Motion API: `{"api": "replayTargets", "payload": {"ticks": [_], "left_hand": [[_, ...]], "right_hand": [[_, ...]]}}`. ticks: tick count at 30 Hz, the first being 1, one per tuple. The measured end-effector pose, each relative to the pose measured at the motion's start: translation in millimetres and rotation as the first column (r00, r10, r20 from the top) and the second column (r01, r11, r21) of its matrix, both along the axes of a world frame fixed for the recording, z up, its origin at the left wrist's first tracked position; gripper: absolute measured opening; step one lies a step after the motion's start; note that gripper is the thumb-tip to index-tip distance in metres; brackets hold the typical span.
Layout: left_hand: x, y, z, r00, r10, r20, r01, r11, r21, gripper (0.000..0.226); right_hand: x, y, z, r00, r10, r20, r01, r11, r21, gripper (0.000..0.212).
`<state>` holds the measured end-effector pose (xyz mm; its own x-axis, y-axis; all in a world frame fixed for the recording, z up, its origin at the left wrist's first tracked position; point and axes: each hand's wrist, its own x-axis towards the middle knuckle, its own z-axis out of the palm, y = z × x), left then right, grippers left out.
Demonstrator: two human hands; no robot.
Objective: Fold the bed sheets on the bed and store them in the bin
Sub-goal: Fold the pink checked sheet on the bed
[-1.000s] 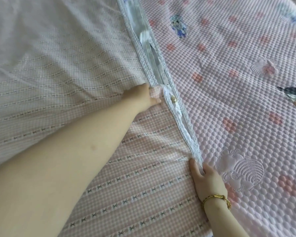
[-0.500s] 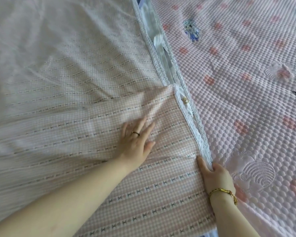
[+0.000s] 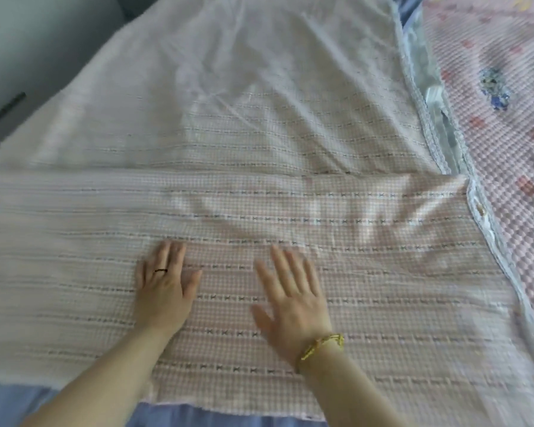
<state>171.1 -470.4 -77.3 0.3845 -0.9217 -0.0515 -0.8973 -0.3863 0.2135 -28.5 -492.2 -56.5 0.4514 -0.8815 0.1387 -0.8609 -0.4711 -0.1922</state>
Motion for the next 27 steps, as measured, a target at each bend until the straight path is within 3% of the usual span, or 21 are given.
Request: {"api": "replayTargets", "payload": {"ticks": [2, 5, 7, 8, 10, 12, 14, 16, 17, 19, 21, 23, 27], "left_hand": [[14.8, -3.8, -4.1, 1.000, -0.028, 0.003, 0.028, 0.999, -0.016, 0.098], [37.8, -9.4, -11.7, 0.995, -0.071, 0.065, 0.069, 0.997, 0.031, 0.096], [46.9, -14.0, -18.9, 0.991, -0.107, 0.082, 0.100, 0.991, 0.090, 0.086], [47.1, -14.3, -21.9, 0.989, -0.127, 0.077, 0.118, 0.987, 0.110, 0.080], [49.2, -16.1, -28.7, 0.989, -0.122, 0.086, 0.114, 0.989, 0.093, 0.072], [47.5, -15.7, -31.3, 0.990, -0.125, 0.071, 0.119, 0.989, 0.087, 0.068], [49.0, -17.9, -31.3, 0.990, -0.124, 0.063, 0.119, 0.990, 0.082, 0.066], [48.4, -18.3, -32.3, 0.990, -0.122, 0.065, 0.116, 0.989, 0.097, 0.065], [51.8, -17.7, -34.2, 0.991, -0.117, 0.067, 0.110, 0.990, 0.092, 0.065], [53.0, -17.7, -38.4, 0.990, -0.120, 0.078, 0.115, 0.991, 0.066, 0.064], [55.3, -17.9, -39.9, 0.992, -0.107, 0.071, 0.104, 0.994, 0.046, 0.063], [55.4, -17.2, -39.7, 0.991, -0.115, 0.067, 0.114, 0.993, 0.030, 0.063], [56.2, -16.5, -41.1, 0.988, -0.133, 0.074, 0.132, 0.991, 0.031, 0.063]], "right_hand": [[18.8, -15.6, -17.7, 0.957, 0.223, -0.187, -0.194, 0.968, 0.159, 0.060], [-37.0, -70.0, -17.2, 0.905, 0.182, -0.385, -0.115, 0.975, 0.190, 0.075], [-110.6, -112.5, -17.8, 0.868, -0.075, -0.491, 0.178, 0.970, 0.167, 0.091], [-141.0, -129.3, -14.0, 0.838, -0.283, -0.466, 0.413, 0.888, 0.204, 0.102], [-165.7, -149.9, -1.3, 0.729, -0.581, -0.363, 0.680, 0.673, 0.291, 0.124], [-124.1, -150.5, 8.5, 0.702, -0.685, -0.194, 0.710, 0.655, 0.258, 0.094], [-39.5, -145.4, -2.2, 0.843, -0.532, -0.078, 0.538, 0.838, 0.097, 0.072], [54.6, -131.7, -3.4, 0.983, -0.182, 0.020, 0.182, 0.983, -0.019, 0.067], [93.9, -123.7, -12.0, 1.000, 0.022, -0.013, -0.023, 0.996, -0.084, 0.062], [134.9, -114.0, -18.2, 0.957, 0.269, -0.105, -0.258, 0.960, 0.110, 0.058], [138.7, -122.7, -24.5, 0.946, 0.286, -0.152, -0.239, 0.934, 0.267, 0.061], [109.7, -140.2, -24.2, 0.951, 0.233, -0.202, -0.188, 0.958, 0.219, 0.063], [6.9, -170.3, -12.5, 0.964, -0.099, -0.246, 0.162, 0.955, 0.249, 0.067]]}}
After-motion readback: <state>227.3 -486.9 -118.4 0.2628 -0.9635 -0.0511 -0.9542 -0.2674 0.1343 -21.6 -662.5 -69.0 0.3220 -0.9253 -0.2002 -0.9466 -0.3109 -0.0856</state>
